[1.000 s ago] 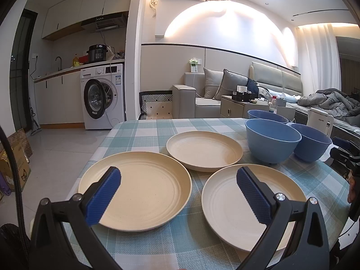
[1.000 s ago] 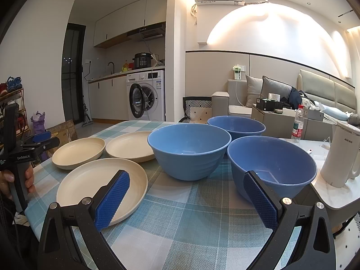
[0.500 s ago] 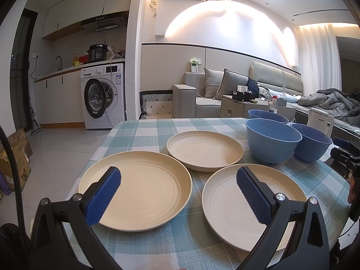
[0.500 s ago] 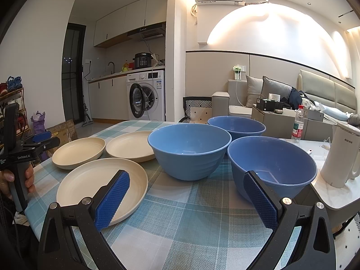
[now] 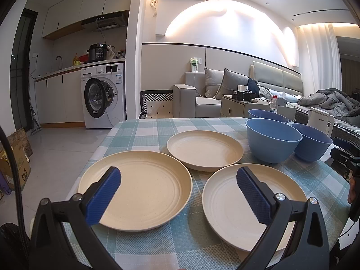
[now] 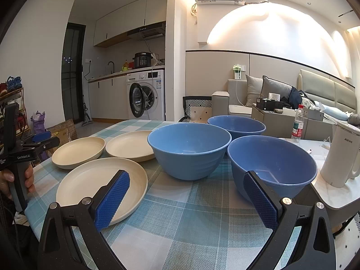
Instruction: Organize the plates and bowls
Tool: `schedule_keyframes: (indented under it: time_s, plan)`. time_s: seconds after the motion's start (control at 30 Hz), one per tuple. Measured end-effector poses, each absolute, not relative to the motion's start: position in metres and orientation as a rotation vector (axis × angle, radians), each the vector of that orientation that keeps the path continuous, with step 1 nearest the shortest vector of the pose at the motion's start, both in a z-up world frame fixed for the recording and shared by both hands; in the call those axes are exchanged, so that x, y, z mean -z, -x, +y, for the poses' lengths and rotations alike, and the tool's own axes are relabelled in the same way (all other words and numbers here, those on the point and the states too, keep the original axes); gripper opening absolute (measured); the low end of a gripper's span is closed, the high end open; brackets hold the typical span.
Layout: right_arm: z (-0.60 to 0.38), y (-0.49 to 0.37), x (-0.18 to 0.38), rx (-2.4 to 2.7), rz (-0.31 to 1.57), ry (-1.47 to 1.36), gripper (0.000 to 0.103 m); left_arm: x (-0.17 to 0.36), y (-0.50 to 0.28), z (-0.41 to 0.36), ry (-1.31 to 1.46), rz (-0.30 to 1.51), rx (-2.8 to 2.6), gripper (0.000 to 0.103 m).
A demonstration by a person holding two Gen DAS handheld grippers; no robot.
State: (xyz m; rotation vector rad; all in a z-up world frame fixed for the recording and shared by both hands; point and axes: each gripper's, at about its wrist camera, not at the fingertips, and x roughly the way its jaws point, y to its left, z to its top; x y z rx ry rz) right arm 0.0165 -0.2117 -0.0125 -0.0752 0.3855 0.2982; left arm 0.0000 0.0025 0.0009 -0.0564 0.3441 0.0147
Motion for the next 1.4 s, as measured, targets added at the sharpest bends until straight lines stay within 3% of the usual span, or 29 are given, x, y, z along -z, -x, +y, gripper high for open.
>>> schedule_keyframes:
  time_s: [1.4]
  plan:
    - [-0.2114,-0.0162,0.0125,-0.299,0.385,0.081,0.103,0.0009,-0.0015,0.0001,0.059,0.347,-0.022,0.103]
